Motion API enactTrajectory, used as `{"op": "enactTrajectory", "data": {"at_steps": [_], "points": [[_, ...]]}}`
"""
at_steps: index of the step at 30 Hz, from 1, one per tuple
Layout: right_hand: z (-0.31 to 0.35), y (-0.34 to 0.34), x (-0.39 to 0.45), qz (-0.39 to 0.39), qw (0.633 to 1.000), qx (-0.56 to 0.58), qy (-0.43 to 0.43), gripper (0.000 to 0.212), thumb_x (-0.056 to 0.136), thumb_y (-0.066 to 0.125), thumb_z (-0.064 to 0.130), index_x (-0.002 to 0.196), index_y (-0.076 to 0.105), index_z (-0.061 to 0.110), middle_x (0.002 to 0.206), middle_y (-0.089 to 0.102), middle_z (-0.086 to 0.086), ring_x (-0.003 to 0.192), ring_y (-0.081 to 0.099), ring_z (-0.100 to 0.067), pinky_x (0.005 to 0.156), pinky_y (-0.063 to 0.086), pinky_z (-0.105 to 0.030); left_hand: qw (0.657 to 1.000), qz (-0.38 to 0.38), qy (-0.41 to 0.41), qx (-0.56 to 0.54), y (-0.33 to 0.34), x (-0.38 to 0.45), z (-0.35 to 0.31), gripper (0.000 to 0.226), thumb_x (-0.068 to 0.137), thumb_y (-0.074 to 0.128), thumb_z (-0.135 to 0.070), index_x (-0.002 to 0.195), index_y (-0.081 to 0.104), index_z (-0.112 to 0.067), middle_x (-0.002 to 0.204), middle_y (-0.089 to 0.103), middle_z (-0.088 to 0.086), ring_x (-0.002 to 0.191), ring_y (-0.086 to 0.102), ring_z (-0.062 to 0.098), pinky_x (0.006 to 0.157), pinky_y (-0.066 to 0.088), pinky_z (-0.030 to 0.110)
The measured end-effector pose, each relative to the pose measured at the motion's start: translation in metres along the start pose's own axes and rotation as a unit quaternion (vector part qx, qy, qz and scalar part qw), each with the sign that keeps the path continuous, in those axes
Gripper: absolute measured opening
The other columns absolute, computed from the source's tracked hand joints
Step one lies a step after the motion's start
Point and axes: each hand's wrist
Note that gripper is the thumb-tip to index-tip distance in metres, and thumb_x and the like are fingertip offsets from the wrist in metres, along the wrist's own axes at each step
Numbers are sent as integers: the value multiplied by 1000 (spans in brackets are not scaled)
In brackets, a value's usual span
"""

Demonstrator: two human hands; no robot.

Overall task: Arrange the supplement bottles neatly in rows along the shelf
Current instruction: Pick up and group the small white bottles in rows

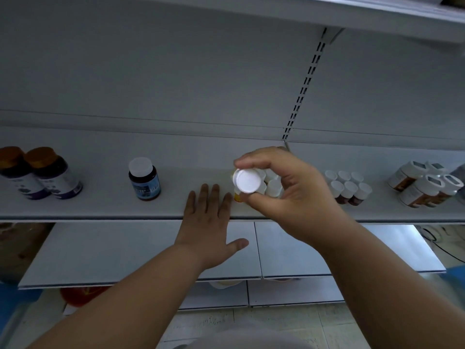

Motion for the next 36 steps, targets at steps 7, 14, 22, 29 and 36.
{"op": "enactTrajectory", "data": {"at_steps": [7, 14, 22, 29, 36], "points": [[7, -4, 11, 59, 905, 355, 228, 22, 84, 64, 22, 105, 69, 15, 86, 72, -2, 80, 67, -17, 69, 55, -26, 1000, -14, 5, -1, 2, 1, 1, 111, 79, 20, -89, 156, -8, -14, 164, -10, 18, 150, -10, 42, 119, -4, 60], [-26, 1, 46, -8, 949, 190, 250, 21, 89, 61, 14, 108, 71, 18, 103, 72, -2, 91, 68, -16, 80, 52, -31, 1000, 18, 2, 17, -2, 0, 1, 107, 81, 15, -87, 155, -17, -16, 162, -20, 19, 148, -21, 41, 118, -6, 59], [-71, 8, 76, 169, 956, -213, 108, 39, 85, 65, 14, 122, 61, 23, 123, 60, 6, 112, 52, -10, 85, 32, -16, 1000, 12, 2, 11, 0, 1, 1, 108, 80, 15, -88, 157, -11, -16, 163, -18, 18, 149, -19, 40, 118, -6, 59], [-92, 14, 75, 218, 937, -256, 95, 35, 88, 62, 17, 123, 62, 22, 125, 61, 4, 115, 50, -14, 84, 29, -19, 1000, 25, 2, 17, -1, 2, 1, 108, 80, 14, -88, 156, -14, -16, 163, -20, 18, 148, -21, 40, 118, -7, 60], [-99, 12, 79, 204, 940, -251, 105, 28, 95, 53, 21, 122, 62, 23, 126, 59, 3, 119, 48, -15, 91, 31, -23, 999, 30, 3, 18, -2, 2, 1, 108, 81, 13, -88, 155, -16, -16, 162, -22, 18, 148, -24, 40, 118, -7, 60]]}}
Point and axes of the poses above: each hand's wrist, its own x-axis towards the middle knuckle, its own y-axis out of the palm, z = x × y
